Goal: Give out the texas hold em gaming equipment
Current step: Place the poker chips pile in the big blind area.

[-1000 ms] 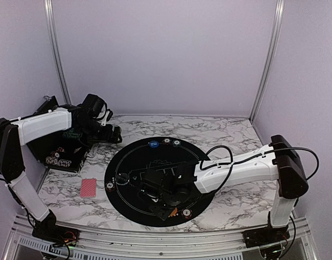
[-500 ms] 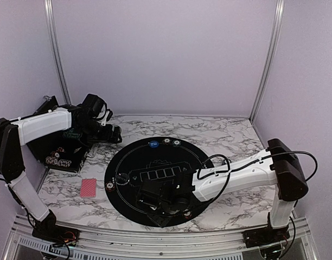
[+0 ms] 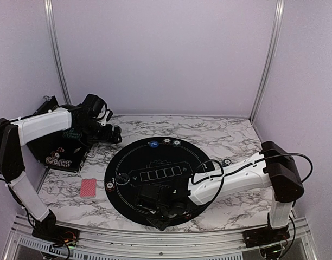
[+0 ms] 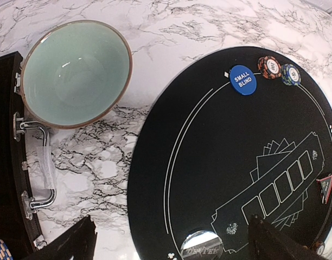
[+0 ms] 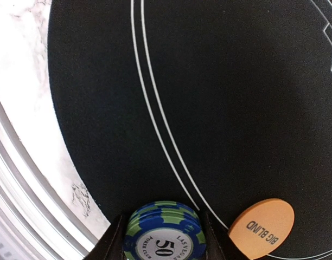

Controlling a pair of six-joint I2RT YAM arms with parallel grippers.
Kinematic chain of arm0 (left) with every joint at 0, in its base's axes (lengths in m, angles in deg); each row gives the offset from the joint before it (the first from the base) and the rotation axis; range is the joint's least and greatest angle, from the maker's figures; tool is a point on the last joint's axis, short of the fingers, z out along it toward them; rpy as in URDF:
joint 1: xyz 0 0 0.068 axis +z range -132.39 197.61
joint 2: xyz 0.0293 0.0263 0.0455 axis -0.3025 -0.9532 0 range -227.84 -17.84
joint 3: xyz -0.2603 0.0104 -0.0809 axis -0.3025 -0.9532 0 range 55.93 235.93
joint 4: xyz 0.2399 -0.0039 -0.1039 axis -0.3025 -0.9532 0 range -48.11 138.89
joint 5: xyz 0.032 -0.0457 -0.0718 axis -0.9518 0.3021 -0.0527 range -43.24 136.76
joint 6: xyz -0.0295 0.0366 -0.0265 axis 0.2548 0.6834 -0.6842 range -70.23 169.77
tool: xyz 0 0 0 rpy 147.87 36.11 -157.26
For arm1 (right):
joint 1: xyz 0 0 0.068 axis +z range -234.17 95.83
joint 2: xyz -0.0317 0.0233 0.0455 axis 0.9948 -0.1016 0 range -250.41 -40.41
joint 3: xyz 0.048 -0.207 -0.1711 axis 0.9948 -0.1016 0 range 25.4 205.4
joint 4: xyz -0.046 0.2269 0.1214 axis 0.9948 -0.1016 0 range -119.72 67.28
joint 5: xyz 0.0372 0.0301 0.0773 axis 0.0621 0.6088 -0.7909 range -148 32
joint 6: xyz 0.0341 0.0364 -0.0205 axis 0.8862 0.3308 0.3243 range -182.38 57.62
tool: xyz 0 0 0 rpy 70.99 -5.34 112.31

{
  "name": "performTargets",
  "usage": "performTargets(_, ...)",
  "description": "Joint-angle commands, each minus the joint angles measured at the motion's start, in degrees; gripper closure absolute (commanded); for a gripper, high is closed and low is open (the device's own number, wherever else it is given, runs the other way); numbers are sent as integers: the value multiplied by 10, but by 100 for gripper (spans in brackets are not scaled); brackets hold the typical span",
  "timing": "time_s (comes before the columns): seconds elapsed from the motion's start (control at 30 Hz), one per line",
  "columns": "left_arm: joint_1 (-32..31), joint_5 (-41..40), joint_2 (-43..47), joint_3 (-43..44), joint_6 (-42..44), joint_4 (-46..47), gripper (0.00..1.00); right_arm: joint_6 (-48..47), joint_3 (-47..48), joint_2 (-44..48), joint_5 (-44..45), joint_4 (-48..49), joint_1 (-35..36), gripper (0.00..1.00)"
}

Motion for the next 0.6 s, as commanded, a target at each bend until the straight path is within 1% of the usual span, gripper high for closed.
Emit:
performTargets(0.0, 3, 1, -2, -8, 1, 7, 1, 9, 0, -9, -5, 8, 6, 64)
performTargets(0.27, 4, 1, -5, -8, 1, 7, 1, 5, 2, -6, -6, 3, 6, 50)
performTargets(0.57, 4, 1, -8, -7, 1, 7, 1, -5, 32, -2, -1, -18, 5, 46)
